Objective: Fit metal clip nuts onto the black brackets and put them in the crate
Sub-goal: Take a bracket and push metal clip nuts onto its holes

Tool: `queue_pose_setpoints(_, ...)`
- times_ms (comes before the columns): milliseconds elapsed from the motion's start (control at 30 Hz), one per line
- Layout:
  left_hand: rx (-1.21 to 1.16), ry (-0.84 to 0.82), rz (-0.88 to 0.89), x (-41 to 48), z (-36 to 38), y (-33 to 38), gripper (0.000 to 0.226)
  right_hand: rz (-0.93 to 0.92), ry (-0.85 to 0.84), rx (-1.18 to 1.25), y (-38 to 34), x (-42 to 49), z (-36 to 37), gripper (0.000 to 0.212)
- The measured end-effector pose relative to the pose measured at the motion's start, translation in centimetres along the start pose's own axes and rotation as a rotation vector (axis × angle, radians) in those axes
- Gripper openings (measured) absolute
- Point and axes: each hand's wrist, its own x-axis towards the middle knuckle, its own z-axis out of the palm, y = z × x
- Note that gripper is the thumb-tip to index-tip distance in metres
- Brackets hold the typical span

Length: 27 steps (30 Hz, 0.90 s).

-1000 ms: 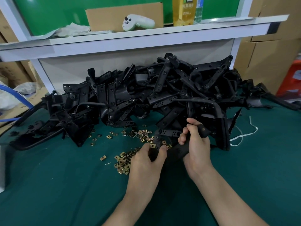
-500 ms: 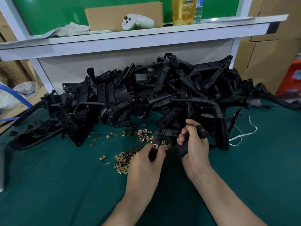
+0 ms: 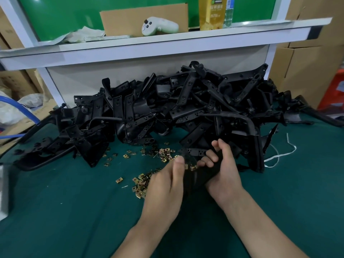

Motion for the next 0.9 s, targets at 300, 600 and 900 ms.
queue_pose_setpoints(300,0.885,-0.179,-0.144,1.3,-3.3,-3.9,0.075,0.021,0.003,0.066,-0.4,0.5,-0.5,0.026)
queue_pose_setpoints(600,0.908,-0.105,0.016,2.8,-3.0,-4.4,0.039,0.025,-0.049,0.06,-0.5,0.6,-0.7,0.025)
queue_pose_setpoints(900,0.728,-0.031,0.036,2.7,-3.1,-3.6,0.039,0.038,-0.06,0.087,-0.6,0.6,-0.9,0.025)
